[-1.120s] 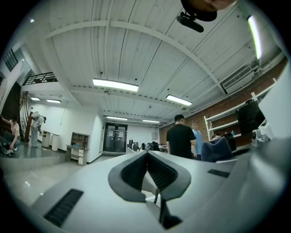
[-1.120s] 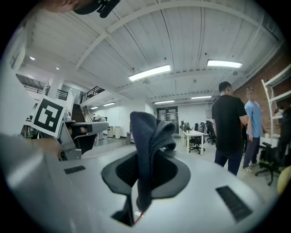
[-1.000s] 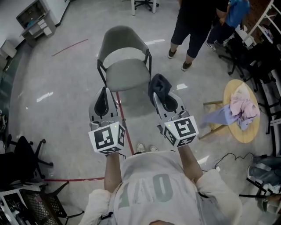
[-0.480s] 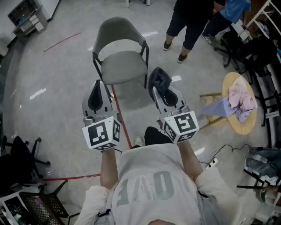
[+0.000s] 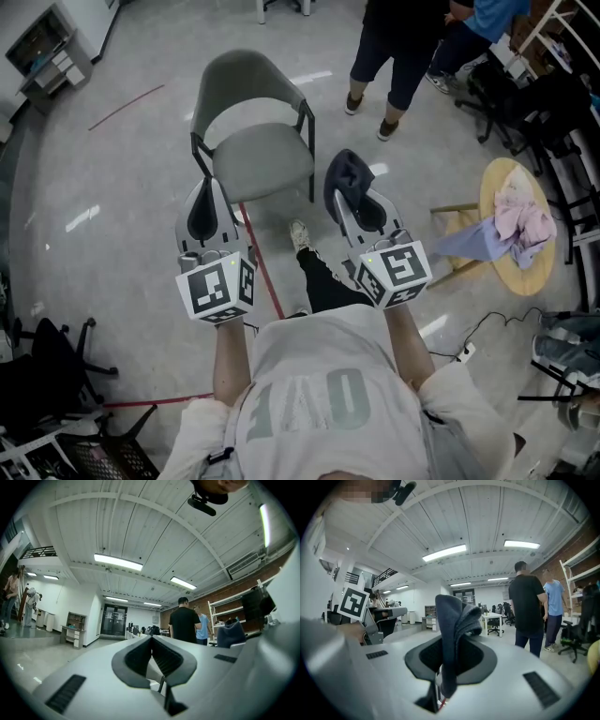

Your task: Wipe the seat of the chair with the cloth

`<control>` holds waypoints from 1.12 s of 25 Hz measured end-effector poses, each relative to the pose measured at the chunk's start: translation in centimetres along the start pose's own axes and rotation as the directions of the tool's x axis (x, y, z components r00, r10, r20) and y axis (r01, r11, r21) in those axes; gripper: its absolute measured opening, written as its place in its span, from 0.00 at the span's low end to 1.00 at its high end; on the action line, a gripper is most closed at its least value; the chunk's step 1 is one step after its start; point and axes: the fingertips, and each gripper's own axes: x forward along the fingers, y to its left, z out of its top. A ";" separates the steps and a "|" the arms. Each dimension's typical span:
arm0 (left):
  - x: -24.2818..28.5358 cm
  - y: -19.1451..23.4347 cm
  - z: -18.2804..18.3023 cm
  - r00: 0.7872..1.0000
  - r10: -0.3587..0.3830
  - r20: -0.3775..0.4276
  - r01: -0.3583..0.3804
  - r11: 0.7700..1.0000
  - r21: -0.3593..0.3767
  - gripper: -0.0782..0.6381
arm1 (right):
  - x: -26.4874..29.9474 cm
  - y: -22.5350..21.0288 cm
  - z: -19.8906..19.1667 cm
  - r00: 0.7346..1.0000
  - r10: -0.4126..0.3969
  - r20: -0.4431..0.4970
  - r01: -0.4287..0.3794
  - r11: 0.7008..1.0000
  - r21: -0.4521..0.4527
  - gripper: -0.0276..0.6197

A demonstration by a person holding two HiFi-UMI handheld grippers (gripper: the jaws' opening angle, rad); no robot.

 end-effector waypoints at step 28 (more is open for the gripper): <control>35.1 11.1 -3.4 0.977 0.211 -0.014 -0.209 0.976 0.066 0.13 | 40.6 -13.4 0.9 0.968 0.228 -0.106 -0.228 0.974 0.013 0.12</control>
